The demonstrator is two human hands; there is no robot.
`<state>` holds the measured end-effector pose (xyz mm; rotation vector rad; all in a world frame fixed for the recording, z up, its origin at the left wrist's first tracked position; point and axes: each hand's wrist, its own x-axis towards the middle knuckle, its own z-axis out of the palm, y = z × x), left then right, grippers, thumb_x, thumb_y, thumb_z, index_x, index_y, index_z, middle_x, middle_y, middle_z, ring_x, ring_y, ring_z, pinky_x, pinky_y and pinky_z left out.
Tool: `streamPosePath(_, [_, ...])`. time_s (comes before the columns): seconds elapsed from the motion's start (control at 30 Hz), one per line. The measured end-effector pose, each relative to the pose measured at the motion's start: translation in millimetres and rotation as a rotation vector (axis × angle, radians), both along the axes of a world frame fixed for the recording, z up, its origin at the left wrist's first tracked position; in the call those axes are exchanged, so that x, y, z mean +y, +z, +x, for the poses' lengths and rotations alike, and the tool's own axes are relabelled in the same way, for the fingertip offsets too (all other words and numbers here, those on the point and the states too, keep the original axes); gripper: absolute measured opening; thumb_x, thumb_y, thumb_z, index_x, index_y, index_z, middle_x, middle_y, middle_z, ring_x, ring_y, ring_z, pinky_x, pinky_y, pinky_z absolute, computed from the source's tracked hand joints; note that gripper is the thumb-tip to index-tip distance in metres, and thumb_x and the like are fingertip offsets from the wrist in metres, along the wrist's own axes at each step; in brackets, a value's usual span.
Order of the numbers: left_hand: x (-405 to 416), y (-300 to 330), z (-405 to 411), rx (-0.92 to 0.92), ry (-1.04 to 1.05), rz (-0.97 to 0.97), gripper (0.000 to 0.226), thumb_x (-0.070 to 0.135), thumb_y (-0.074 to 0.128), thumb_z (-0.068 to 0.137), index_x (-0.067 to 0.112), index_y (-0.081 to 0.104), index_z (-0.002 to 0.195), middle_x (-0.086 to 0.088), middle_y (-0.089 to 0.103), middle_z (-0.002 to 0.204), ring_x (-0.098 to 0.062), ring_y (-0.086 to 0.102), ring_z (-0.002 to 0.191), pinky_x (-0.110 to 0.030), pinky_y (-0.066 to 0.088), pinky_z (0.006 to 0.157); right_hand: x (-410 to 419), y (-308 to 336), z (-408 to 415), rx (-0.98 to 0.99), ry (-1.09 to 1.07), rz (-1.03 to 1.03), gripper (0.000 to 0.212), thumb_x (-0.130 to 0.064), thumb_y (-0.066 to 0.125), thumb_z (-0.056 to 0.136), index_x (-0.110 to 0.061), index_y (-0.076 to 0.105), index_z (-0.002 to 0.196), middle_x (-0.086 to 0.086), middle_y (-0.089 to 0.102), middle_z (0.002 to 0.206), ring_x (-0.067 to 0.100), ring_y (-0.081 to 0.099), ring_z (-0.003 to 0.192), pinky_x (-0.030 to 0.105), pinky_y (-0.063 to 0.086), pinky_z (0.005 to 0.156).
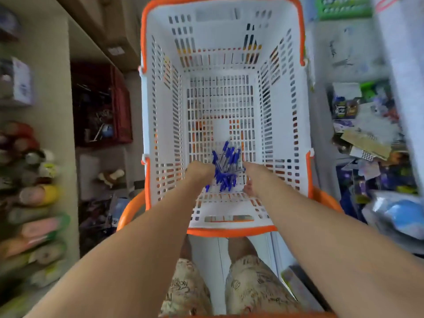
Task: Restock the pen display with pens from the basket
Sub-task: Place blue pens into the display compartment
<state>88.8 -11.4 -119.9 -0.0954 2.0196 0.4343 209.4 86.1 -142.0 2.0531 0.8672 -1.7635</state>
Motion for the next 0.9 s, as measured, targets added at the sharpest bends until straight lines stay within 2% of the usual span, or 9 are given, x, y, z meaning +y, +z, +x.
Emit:
streamPosePath(0.13, [16.4,-40.4,-6.4,0.028,-0.091,-0.007,0.032,0.033,0.064,0.097,0.003,0.062,0.11,-0.003,0.053,0.072,-0.012,0.047,0.055,-0.024,0.035,0.045,3.6,-41.7,-5.5,-0.062,0.117,0.116,0.041,-0.027,0.057,0.099,-0.003,0.058,0.132,0.019,0.064,0.128,0.026,0.059,0.09,0.039,0.056,0.073])
streamPosePath(0.23, [17.0,-52.9,-6.8,0.138,-0.244,-0.013,0.04,0.036,0.071,0.091,0.007,0.052,0.111,-0.003,0.06,0.088,-0.017,0.058,0.069,-0.028,0.037,0.049,0.2,-54.0,-10.5,-0.154,0.23,0.353,0.004,-0.018,0.062,0.098,-0.014,0.062,0.098,0.008,0.068,0.089,0.026,0.066,0.08,0.033,0.055,0.067])
streamPosePath(0.33, [11.1,-57.9,1.7,0.247,-0.328,0.059,0.029,0.021,0.071,0.09,0.017,0.045,0.102,0.0,0.057,0.089,-0.022,0.061,0.083,-0.035,0.049,0.063,0.6,-56.3,-15.5,-0.082,0.422,0.586,0.025,-0.025,0.061,0.099,-0.011,0.056,0.079,-0.001,0.051,0.064,0.013,0.049,0.057,0.02,0.036,0.054])
streamPosePath(0.43, [1.3,-59.9,4.8,0.23,-0.24,0.124,0.032,0.021,0.073,0.088,0.017,0.045,0.103,0.002,0.055,0.087,-0.02,0.058,0.081,-0.034,0.049,0.066,-5.5,-52.0,-27.1,-0.091,0.349,0.548,0.046,-0.043,0.072,0.09,-0.003,0.054,0.101,0.001,0.057,0.078,0.013,0.054,0.063,0.012,0.034,0.044])
streamPosePath(0.5, [-1.5,-62.1,3.8,0.181,-0.136,0.148,0.033,0.019,0.077,0.085,0.015,0.05,0.105,0.0,0.062,0.09,-0.017,0.06,0.081,-0.027,0.044,0.06,-12.9,-50.2,-35.4,-0.105,0.275,0.497,0.081,-0.052,0.084,0.075,-0.002,0.048,0.127,0.009,0.061,0.113,0.024,0.064,0.097,0.027,0.054,0.071])
streamPosePath(0.6, [-3.7,-64.7,2.9,0.079,0.09,0.162,0.028,0.008,0.077,0.082,0.014,0.062,0.106,0.0,0.071,0.093,-0.008,0.063,0.077,-0.016,0.043,0.052,-28.9,-47.2,-44.4,-0.187,0.376,0.522,0.106,-0.056,0.09,0.062,-0.004,0.039,0.139,0.013,0.046,0.14,0.033,0.046,0.13,0.042,0.048,0.1])
streamPosePath(0.67, [-9.9,-67.0,1.1,-0.007,0.193,0.187,0.031,-0.006,0.068,0.083,0.011,0.068,0.108,-0.003,0.074,0.096,-0.007,0.065,0.075,-0.012,0.047,0.05,-38.6,-45.5,-48.2,-0.236,0.434,0.568,0.105,-0.055,0.09,0.063,-0.006,0.037,0.139,0.015,0.041,0.142,0.035,0.039,0.134,0.043,0.043,0.101])
streamPosePath(0.77, [-19.3,-62.7,-1.5,-0.166,0.346,0.283,0.042,-0.019,0.052,0.087,0.006,0.065,0.117,-0.01,0.072,0.106,-0.017,0.069,0.085,-0.024,0.057,0.069,-52.9,-46.4,-52.2,-0.294,0.555,0.625,0.097,-0.053,0.083,0.075,-0.006,0.031,0.143,0.017,0.036,0.144,0.037,0.035,0.134,0.043,0.041,0.104])
streamPosePath(0.9, [-16.1,-56.6,-3.8,-0.198,0.471,0.33,0.032,-0.016,0.042,0.095,0.005,0.056,0.115,-0.014,0.068,0.104,-0.019,0.068,0.083,-0.026,0.06,0.074,-69.7,-50.8,-56.9,-0.32,0.615,0.73,0.072,-0.04,0.07,0.091,-0.004,0.034,0.141,0.017,0.036,0.142,0.035,0.04,0.128,0.041,0.047,0.096])
